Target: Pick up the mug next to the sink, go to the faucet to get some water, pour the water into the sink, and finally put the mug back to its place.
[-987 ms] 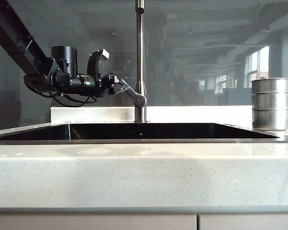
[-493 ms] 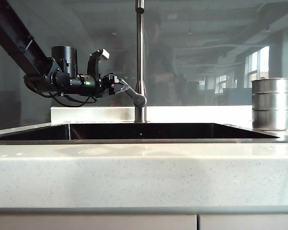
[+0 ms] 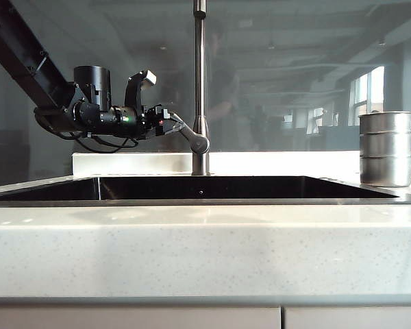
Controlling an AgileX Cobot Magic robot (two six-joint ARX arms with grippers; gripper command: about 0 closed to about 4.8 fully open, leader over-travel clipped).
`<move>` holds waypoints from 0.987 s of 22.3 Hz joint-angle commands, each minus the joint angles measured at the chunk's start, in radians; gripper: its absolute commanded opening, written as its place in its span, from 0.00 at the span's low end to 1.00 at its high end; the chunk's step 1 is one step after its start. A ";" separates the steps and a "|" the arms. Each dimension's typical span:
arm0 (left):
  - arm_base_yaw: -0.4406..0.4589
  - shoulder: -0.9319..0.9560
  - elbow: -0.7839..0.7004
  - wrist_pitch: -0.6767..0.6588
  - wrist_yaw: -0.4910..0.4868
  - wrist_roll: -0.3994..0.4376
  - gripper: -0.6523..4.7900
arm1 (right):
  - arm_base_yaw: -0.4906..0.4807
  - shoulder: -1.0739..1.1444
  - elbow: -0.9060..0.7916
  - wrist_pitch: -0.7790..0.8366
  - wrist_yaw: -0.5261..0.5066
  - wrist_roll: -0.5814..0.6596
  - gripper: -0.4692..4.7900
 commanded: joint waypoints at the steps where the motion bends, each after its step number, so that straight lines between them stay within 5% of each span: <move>1: 0.004 -0.009 0.000 0.007 -0.129 0.003 0.50 | 0.001 -0.002 -0.003 0.016 0.001 -0.003 0.08; 8: 0.004 -0.097 0.000 -0.175 -0.142 0.003 0.50 | 0.001 -0.002 -0.003 0.016 0.001 -0.003 0.08; 16: 0.004 -0.322 0.000 -0.678 -0.145 0.003 0.50 | 0.001 -0.002 -0.003 0.016 0.001 -0.003 0.08; 22: 0.004 -0.480 0.000 -0.740 -0.157 0.029 0.50 | 0.001 -0.002 -0.003 0.016 0.001 -0.003 0.08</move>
